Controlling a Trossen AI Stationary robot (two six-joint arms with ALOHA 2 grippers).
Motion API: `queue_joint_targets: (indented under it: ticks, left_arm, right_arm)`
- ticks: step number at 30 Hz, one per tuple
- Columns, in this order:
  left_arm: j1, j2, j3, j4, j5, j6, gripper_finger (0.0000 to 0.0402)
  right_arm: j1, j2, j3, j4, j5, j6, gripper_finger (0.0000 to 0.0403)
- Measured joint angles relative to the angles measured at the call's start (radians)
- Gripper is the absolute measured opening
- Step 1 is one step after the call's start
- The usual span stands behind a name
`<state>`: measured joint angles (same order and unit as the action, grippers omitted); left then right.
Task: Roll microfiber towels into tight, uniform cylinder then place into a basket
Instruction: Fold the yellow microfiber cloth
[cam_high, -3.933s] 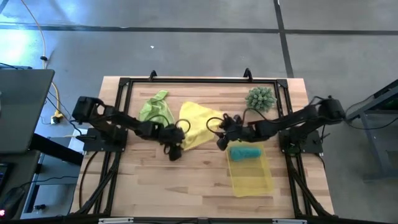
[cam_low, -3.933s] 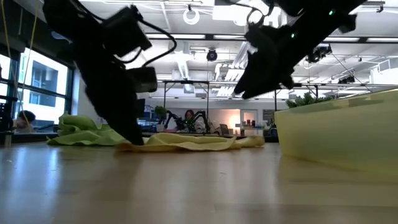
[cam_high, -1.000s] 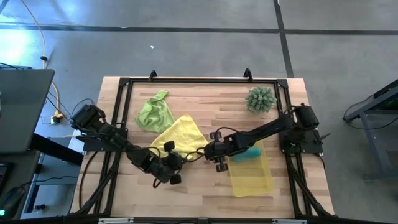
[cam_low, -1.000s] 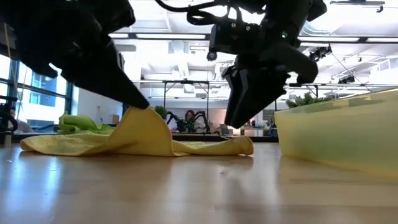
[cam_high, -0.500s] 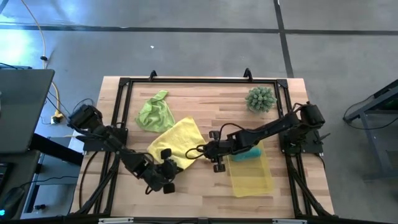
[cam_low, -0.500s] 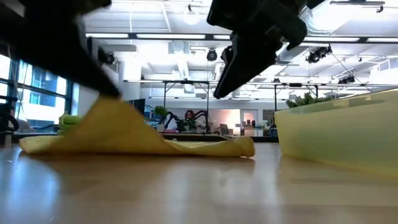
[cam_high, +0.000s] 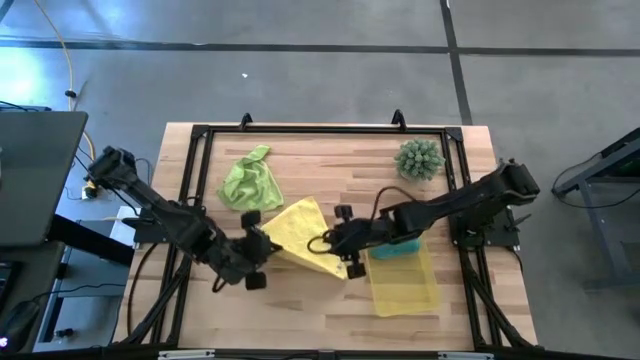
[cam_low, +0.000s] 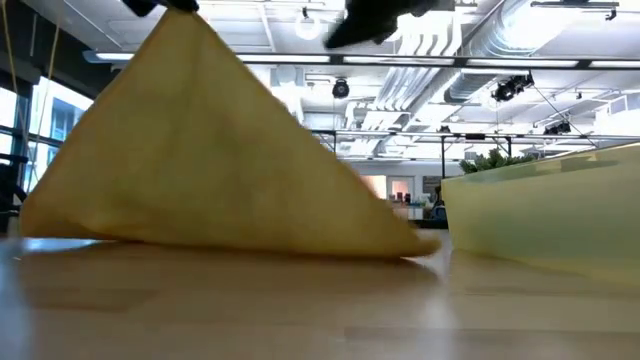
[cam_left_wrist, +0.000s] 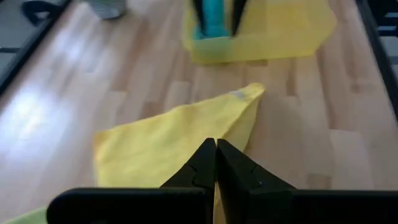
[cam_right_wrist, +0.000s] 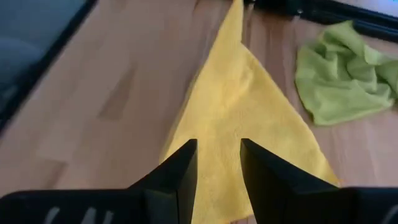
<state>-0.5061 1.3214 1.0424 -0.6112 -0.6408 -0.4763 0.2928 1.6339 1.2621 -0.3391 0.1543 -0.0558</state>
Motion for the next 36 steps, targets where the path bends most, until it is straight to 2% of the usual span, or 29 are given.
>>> queue_joint_targets:
  ticks: [4,9,11,16,22,31,36]
  left_arm:
    - [0.043,-0.043,0.039,-0.068,0.002,0.013,0.0000]
    - [0.074,-0.058,0.050,-0.096,0.037,0.047,0.0000]
    - [0.088,-0.054,0.048,-0.132,0.054,0.042,0.0000]
    - [0.101,-0.053,0.047,-0.182,0.056,0.019,0.0000]
    - [0.120,-0.052,0.048,-0.193,0.063,0.017,0.0000]
    - [0.128,-0.052,0.048,-0.209,0.062,0.017,0.0000]
    - [0.128,-0.052,0.048,-0.212,0.062,0.017,0.0000]
  right_arm:
    - [-0.003,-0.010,-0.003,0.025,-0.015,0.119,0.0112]
    - [0.029,0.060,-0.075,0.062,-0.033,0.193,0.0118]
    - [0.038,0.093,-0.099,0.111,-0.032,0.211,0.0124]
    - [0.045,0.143,-0.122,0.083,-0.017,0.279,0.0155]
    - [0.058,0.158,-0.121,0.095,-0.051,0.293,0.0189]
    - [0.067,0.165,-0.121,0.059,-0.043,0.337,0.0190]
    - [0.067,0.213,-0.120,0.053,-0.009,0.352,0.0190]
